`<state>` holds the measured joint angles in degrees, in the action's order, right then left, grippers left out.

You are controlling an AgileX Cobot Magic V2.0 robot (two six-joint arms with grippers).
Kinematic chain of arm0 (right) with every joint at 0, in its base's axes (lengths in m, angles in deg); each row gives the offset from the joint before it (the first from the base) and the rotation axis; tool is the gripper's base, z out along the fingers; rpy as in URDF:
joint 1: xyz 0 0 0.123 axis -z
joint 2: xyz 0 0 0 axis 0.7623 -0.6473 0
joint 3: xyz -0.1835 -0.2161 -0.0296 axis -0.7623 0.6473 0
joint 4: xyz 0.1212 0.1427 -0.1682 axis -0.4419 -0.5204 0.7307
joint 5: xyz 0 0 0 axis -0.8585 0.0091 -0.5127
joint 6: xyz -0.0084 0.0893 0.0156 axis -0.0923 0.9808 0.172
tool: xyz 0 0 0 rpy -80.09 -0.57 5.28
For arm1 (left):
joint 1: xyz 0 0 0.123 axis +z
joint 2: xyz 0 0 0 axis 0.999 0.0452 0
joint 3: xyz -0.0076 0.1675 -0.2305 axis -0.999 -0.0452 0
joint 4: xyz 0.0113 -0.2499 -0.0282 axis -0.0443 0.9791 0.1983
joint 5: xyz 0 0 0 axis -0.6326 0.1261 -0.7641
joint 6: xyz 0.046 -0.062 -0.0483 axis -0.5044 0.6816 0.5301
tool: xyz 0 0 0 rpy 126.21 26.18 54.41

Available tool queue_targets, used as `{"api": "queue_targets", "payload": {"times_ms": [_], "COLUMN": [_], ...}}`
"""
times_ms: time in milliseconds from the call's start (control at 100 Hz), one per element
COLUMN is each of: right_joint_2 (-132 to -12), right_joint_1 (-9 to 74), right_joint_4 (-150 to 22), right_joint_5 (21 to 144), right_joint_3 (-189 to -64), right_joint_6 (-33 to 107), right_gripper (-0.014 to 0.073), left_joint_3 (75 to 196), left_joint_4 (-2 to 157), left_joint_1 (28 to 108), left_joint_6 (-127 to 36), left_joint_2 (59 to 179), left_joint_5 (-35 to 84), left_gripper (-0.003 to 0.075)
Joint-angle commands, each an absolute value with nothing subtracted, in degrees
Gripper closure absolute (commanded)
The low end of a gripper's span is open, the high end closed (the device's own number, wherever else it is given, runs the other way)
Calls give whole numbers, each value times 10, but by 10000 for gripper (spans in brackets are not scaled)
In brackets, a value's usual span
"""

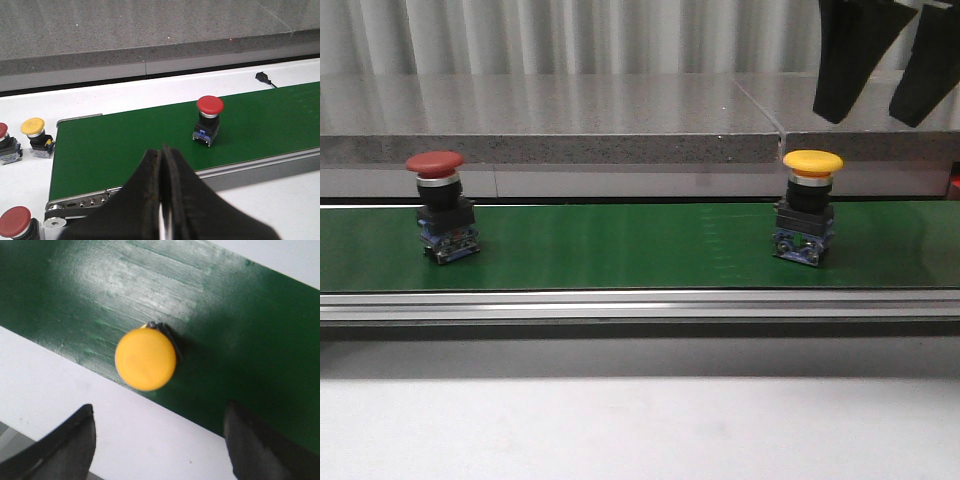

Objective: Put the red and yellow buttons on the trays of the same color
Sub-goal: 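Lower the right gripper onto the arriving yellow button and grasp, then carry the yellow button into the yellow tray and open the right gripper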

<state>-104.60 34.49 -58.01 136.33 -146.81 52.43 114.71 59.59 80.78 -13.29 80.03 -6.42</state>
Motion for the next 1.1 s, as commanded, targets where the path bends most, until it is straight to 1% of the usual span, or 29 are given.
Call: {"api": "queue_targets", "payload": {"times_ms": [0,300,340,390,470,520,590,810,1090], "right_joint_2": [-1048,-1092,-1092,-1093,-1093,-1093,-1093,-1078,-1003], "right_joint_1": [344,344,344,344,344,345,345,348,381], "right_joint_4": [-590,-587,-586,-583,-578,-578,-577,-577,-577], "right_joint_5": [1361,1344,1342,1340,1338,1335,1333,1334,1345], "right_joint_3": [-1497,-1498,-1498,-1498,-1498,-1498,-1498,-1498,-1495], "right_joint_6": [517,513,513,513,513,513,513,525,577], "right_gripper": [54,54,65,112,228,283,323,328,328], "left_joint_3": [1161,1161,1161,1161,1161,1161,1161,1161,1161], "left_joint_4": [602,602,602,602,602,602,602,602,602], "left_joint_1": [803,803,803,803,803,803,803,803,803], "left_joint_6": [-132,-132,-132,-132,-132,-132,-132,-132,-132], "left_joint_2": [806,806,806,806,806,806,806,806,806], "left_joint_5": [-18,-18,-18,-18,-18,-18,-18,-18,-18], "left_gripper": [741,741,741,741,741,741,741,741,741]}}
